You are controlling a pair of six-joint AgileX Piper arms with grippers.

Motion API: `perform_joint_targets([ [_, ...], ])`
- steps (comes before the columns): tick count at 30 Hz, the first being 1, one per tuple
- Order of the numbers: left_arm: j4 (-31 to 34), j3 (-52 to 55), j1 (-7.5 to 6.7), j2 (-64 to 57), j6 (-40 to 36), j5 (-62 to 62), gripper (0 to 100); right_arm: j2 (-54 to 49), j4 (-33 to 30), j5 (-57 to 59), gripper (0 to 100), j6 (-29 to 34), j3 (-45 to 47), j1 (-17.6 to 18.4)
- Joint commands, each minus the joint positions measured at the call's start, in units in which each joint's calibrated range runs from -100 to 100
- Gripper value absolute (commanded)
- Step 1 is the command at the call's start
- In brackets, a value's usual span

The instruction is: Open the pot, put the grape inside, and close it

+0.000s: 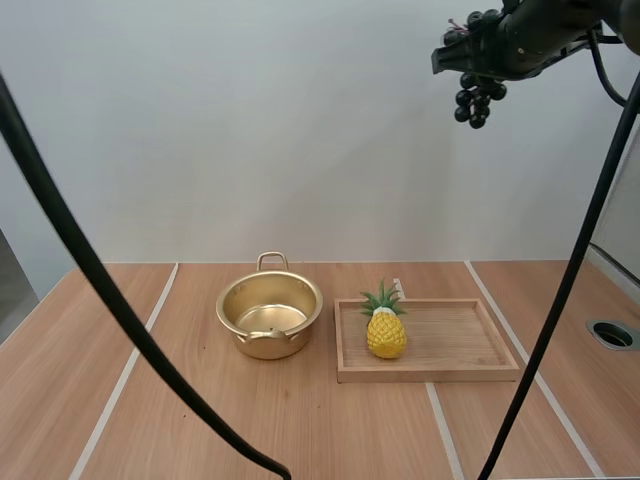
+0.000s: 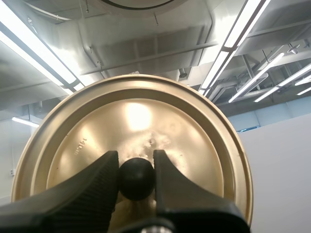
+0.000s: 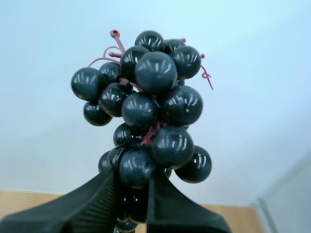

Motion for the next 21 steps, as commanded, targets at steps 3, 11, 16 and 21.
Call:
perform_joint_targets([
  [3, 0.25, -0.22, -0.06, -0.06, -0.27, -0.37, 0, 3.97, 15.18, 14.60, 0, -13.54, -2.52, -0.06],
  [11, 0.25, -0.22, -0.06, -0.07, -0.27, -0.05, 0, 8.51, 23.62, 26.56, 0, -22.19, -2.52, -0.06],
  [16, 0.25, -0.22, -0.06, -0.07, -0.27, -0.05, 0, 9.64, 27.22, 26.56, 0, -25.65, -2.52, 0.45],
  [21, 0.25, -0.22, -0.06, -0.07, -0.27, 0.14, 0, 10.70, 24.31, 26.56, 0, -27.24, -2.52, 4.41],
])
